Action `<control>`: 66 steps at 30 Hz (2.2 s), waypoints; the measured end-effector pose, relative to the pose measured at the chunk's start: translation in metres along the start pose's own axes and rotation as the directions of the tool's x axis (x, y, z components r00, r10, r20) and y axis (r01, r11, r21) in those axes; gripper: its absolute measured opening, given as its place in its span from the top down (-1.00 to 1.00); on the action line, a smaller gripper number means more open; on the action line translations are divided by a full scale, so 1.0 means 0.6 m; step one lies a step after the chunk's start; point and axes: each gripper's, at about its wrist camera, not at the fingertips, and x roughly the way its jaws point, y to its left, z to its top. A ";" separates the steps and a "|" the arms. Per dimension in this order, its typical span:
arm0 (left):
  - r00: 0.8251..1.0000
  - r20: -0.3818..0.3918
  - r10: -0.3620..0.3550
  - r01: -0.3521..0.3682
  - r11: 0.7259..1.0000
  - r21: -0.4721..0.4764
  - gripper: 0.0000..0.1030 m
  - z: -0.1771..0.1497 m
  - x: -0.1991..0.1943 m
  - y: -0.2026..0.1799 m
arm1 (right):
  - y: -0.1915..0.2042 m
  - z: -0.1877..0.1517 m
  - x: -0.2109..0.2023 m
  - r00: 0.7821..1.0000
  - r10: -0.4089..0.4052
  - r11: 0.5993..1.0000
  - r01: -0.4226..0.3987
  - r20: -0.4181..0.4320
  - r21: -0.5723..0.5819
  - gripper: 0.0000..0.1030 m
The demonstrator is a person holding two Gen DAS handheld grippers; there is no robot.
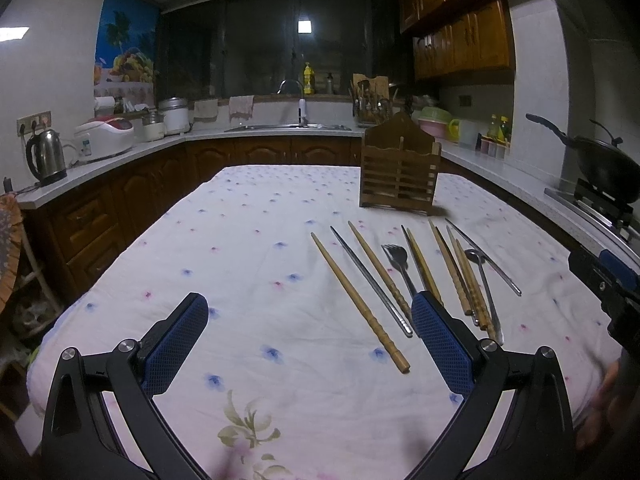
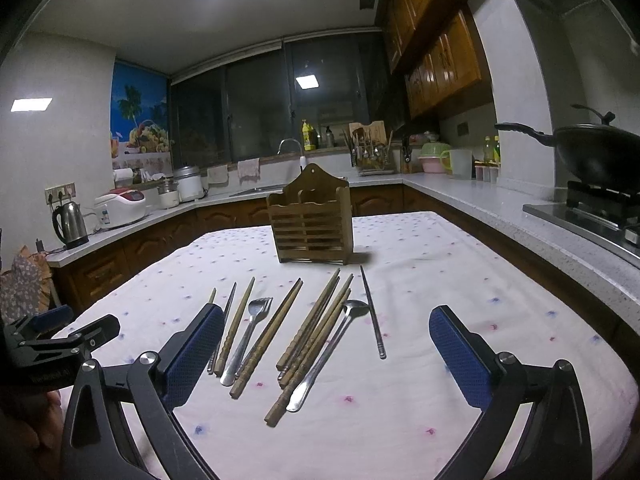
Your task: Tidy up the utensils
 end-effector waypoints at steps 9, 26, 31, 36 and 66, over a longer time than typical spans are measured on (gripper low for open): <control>0.998 -0.050 -0.027 0.026 0.999 -0.030 -1.00 0.012 0.020 0.005 | 0.007 0.003 0.003 1.000 0.002 1.000 -0.002 -0.012 -0.006 -1.00; 0.952 -0.230 -0.204 0.192 0.979 -0.072 -0.87 0.086 0.131 -0.024 | -0.030 0.050 0.079 0.979 0.075 0.994 -0.059 -0.187 0.090 -0.91; 0.925 -0.285 -0.250 0.249 0.968 -0.039 -0.52 0.104 0.176 -0.057 | -0.046 0.061 0.125 0.954 0.123 0.986 -0.085 -0.273 0.146 -0.56; 0.875 -0.365 -0.317 0.316 0.947 -0.066 -0.23 0.119 0.233 -0.074 | -0.064 0.057 0.181 0.913 0.178 0.968 -0.095 -0.367 0.232 -0.13; 0.705 -0.576 -0.413 0.400 0.903 -0.158 0.58 0.105 0.381 -0.102 | -0.125 0.013 0.323 0.771 0.331 0.896 -0.076 -0.544 0.438 0.92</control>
